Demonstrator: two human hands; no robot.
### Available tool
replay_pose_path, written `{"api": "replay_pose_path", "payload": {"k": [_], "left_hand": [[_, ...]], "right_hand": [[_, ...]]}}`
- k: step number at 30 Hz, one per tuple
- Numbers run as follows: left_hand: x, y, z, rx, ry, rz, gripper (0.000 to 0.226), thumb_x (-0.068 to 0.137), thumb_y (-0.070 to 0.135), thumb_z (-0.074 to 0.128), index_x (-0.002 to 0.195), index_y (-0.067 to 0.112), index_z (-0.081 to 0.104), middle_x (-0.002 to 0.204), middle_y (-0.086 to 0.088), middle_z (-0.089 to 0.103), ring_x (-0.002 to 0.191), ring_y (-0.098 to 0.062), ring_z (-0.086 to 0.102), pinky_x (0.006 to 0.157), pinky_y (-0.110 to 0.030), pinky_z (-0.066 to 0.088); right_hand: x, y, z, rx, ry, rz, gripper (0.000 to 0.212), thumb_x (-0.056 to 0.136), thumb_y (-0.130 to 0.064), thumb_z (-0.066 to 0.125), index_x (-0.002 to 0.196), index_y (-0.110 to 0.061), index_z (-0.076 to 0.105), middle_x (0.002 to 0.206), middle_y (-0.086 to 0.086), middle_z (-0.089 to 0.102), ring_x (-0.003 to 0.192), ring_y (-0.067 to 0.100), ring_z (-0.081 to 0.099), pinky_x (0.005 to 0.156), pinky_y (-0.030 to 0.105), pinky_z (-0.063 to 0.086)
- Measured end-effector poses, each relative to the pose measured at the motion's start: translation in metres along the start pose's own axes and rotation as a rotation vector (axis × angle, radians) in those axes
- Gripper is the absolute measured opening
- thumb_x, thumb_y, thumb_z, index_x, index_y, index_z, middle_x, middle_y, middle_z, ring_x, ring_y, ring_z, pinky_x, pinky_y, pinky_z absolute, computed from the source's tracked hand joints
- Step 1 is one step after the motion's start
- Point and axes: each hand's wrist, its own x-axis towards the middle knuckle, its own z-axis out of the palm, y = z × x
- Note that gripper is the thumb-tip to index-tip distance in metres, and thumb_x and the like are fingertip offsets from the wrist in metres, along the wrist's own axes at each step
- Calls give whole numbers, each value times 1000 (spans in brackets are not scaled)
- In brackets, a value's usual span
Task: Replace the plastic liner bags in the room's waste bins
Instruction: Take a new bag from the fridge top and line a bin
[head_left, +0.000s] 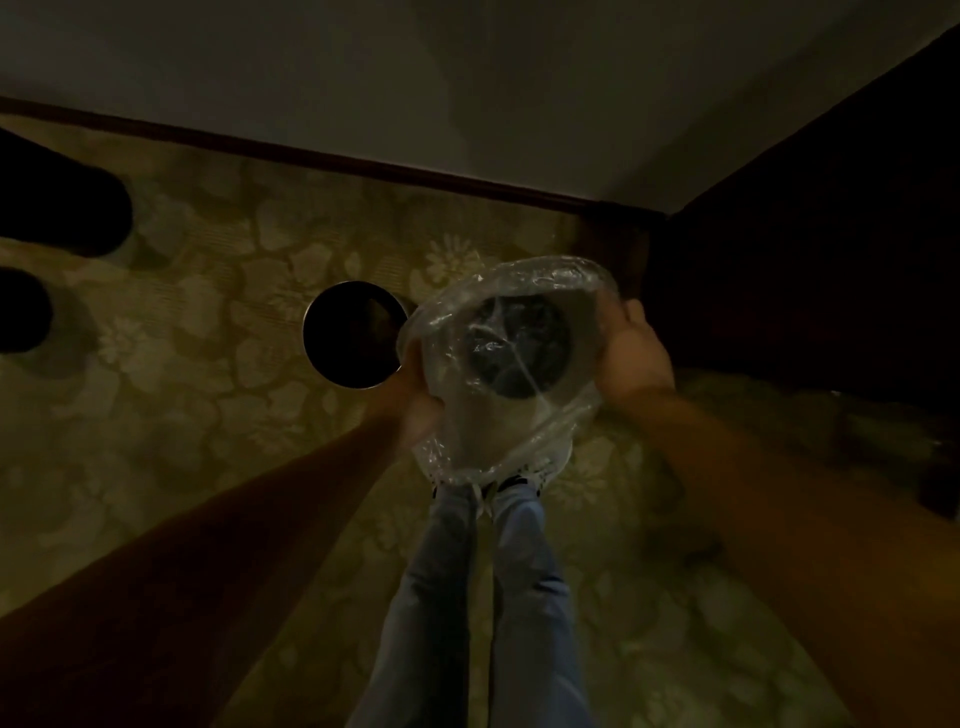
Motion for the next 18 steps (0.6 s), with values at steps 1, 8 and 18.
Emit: {"api": "replay_pose_path", "payload": {"k": [1, 8, 18], "left_hand": [[4, -6, 6, 13, 24, 1, 86, 91, 17, 60, 155, 20, 2, 94, -1, 60, 64, -17, 58, 49, -26, 37], [20, -33, 30, 215, -69, -51, 87, 94, 31, 58, 157, 27, -2, 95, -8, 69, 79, -25, 68, 64, -34, 55], [26, 66, 35, 1024, -56, 393, 29, 101, 16, 42, 120, 16, 64, 117, -9, 65, 106, -27, 65, 88, -39, 53]], "right_hand": [[2, 3, 4, 0, 25, -14, 62, 92, -31, 51, 148, -34, 27, 131, 7, 40, 105, 32, 57, 83, 46, 54], [0, 15, 13, -116, 1, 22, 86, 82, -25, 68, 154, -29, 22, 148, 13, 29, 133, 38, 35, 104, 50, 40], [9, -23, 62, -116, -415, -144, 53, 83, -5, 63, 133, -19, 59, 134, 12, 57, 120, 32, 56, 101, 42, 48]]}}
